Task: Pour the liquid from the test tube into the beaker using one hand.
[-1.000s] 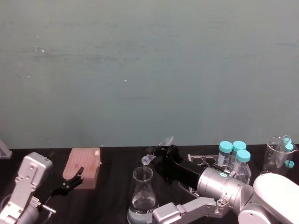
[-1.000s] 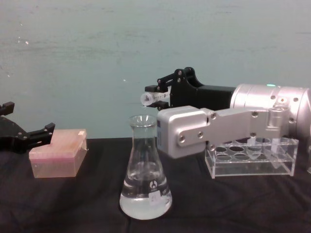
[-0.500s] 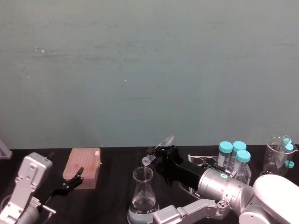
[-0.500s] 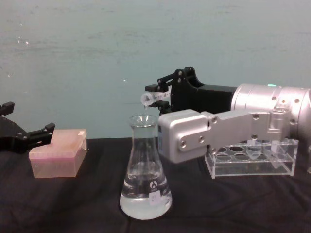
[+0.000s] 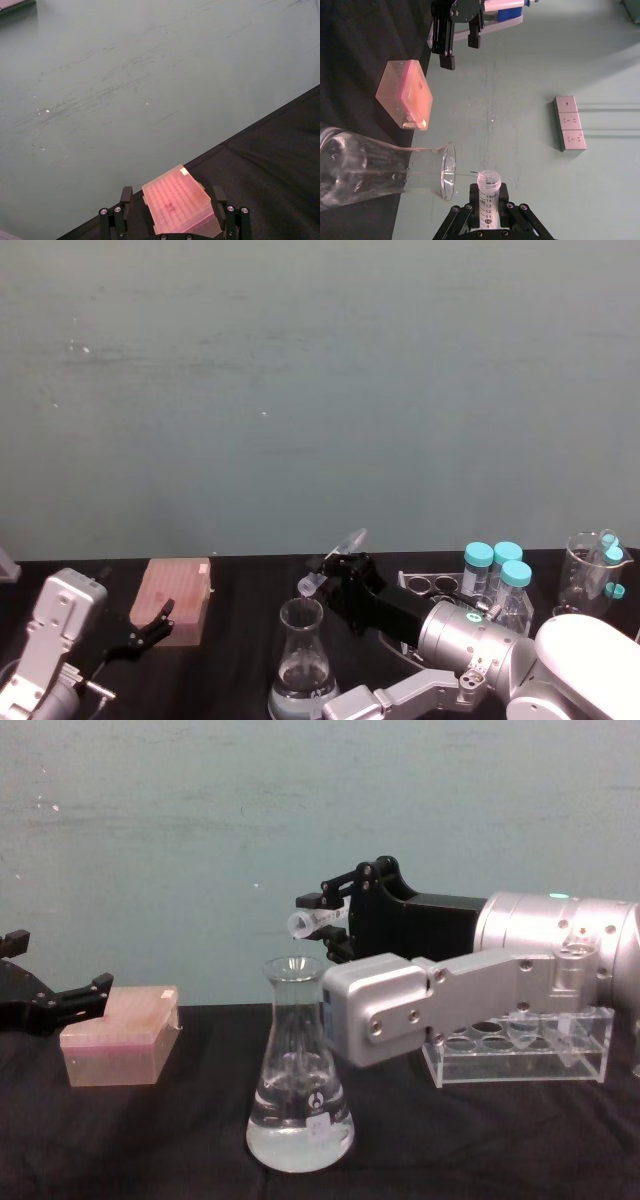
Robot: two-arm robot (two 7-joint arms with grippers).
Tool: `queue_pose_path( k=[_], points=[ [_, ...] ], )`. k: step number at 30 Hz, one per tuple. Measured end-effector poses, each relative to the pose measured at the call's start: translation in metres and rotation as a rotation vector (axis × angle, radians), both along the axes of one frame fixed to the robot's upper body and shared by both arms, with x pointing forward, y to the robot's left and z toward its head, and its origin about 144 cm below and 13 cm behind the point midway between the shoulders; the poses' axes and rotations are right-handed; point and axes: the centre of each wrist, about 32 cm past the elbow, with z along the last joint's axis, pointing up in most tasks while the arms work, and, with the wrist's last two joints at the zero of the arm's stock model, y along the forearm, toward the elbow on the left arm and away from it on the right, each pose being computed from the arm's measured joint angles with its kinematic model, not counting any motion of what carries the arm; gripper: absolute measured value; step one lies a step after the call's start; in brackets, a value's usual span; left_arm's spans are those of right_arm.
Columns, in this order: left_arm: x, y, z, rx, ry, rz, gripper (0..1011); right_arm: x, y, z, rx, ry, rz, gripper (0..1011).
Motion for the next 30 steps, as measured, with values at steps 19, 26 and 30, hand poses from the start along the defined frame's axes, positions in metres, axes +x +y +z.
queue_pose_path(
  k=[19, 26, 30],
  points=[
    [0.0, 0.0, 0.0, 0.0, 0.0, 0.0, 1000, -0.0018, -0.0007, 0.0001, -0.038, -0.045, 0.001, 204],
    [0.0, 0.0, 0.0, 0.0, 0.0, 0.0, 1000, -0.0013, -0.0005, 0.0003, -0.055, -0.061, -0.004, 204],
    [0.0, 0.0, 0.0, 0.0, 0.0, 0.0, 1000, -0.0012, -0.0006, 0.0001, -0.062, -0.065, -0.007, 204]
  ],
)
